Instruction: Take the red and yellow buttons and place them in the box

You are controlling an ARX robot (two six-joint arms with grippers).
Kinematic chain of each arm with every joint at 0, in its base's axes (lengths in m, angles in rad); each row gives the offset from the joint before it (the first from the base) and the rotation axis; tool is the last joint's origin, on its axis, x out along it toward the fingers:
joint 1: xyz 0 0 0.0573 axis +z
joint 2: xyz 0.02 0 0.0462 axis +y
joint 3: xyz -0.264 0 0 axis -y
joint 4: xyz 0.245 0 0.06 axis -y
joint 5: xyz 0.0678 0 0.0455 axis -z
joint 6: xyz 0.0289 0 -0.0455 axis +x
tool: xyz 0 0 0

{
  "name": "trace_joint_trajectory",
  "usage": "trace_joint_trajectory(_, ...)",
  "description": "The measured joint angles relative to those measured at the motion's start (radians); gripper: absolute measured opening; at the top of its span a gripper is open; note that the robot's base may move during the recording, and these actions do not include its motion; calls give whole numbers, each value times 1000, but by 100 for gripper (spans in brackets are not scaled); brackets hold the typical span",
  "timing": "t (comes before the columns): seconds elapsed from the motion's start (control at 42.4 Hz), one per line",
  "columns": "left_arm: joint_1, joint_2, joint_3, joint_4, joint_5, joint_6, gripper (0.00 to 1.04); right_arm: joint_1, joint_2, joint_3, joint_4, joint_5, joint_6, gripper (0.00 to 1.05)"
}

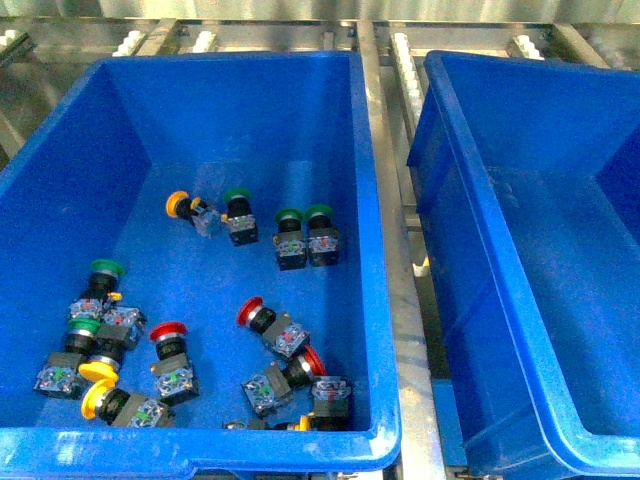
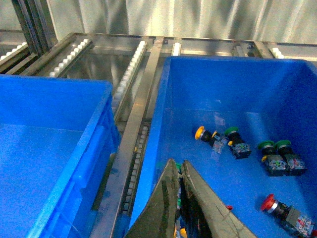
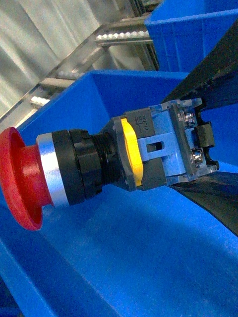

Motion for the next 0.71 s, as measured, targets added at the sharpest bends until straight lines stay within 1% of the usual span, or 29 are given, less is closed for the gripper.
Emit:
trace_joint_trajectory(0.401, 2, -253, -1, -235, 5, 0, 2, 13, -3, 1, -14, 18, 10, 26)
trace_joint_trajectory(0.707, 2, -369, -1, -352, 3, 0, 2, 28, -2, 0, -6, 42, 22, 26)
